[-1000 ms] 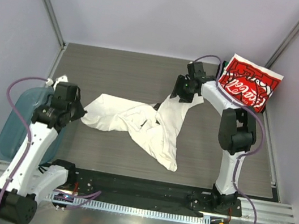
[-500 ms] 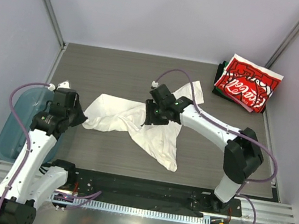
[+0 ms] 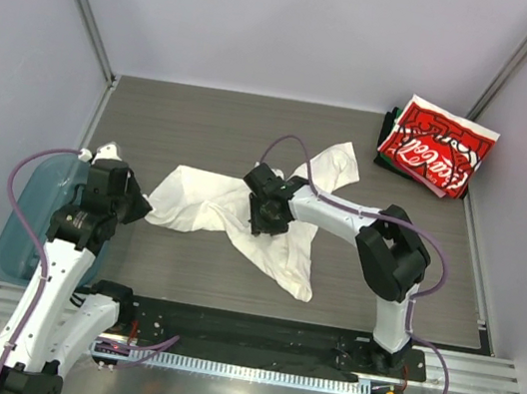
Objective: Fold and stack the t-shirts
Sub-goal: Flatten the tshirt out
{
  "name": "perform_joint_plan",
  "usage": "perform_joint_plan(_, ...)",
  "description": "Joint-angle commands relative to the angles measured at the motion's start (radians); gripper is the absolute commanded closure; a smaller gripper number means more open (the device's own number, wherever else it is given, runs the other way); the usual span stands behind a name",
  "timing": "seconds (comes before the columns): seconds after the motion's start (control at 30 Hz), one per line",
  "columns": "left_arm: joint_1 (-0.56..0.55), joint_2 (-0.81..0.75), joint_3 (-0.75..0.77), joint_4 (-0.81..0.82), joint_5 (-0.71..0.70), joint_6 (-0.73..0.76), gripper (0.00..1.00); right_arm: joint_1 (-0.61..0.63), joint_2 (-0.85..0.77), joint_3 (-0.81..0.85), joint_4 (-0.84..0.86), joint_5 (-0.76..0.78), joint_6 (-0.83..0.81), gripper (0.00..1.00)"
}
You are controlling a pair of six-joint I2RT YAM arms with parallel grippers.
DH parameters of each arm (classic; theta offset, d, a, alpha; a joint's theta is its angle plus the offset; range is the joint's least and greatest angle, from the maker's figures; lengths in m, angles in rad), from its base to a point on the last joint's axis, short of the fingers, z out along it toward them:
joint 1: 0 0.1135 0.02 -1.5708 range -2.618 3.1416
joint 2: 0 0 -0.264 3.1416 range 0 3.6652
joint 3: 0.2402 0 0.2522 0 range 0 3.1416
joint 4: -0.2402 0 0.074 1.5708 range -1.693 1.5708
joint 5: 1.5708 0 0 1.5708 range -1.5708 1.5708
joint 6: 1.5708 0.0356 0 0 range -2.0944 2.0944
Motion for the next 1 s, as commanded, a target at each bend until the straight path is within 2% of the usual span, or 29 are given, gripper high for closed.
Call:
perform_joint_plan(0.0,0.001,-0.009,-0.001,0.034,0.001,0.013,1.0,0.011,0.009,0.046,0.001,0.04,0.02,0.52)
perform_joint_plan(0.17,0.001,-0.007,-0.001,0.037,0.005,0.014,1.0,0.016,0.02,0.068,-0.007,0.071,0.017,0.52)
perform_joint_plan(0.27,0.001,-0.007,-0.003,0.038,0.004,0.014,1.0,0.02,0.036,0.085,-0.03,0.098,0.012,0.57)
perform_joint_plan(0.43,0.001,-0.007,-0.003,0.038,0.002,0.014,1.0,0.025,0.033,0.082,-0.044,0.118,0.013,0.83)
perform_joint_plan(0.6,0.003,-0.001,-0.003,0.04,0.002,0.016,1.0,0.025,0.017,0.066,-0.048,0.127,0.013,0.94)
perform_joint_plan(0.7,0.001,-0.002,-0.003,0.038,-0.001,0.016,1.0,0.027,0.006,0.065,-0.054,0.13,0.013,0.99)
perform_joint_plan(0.97,0.003,0.004,-0.001,0.035,-0.01,0.014,1.0,0.025,-0.13,0.108,-0.162,0.218,-0.023,0.99)
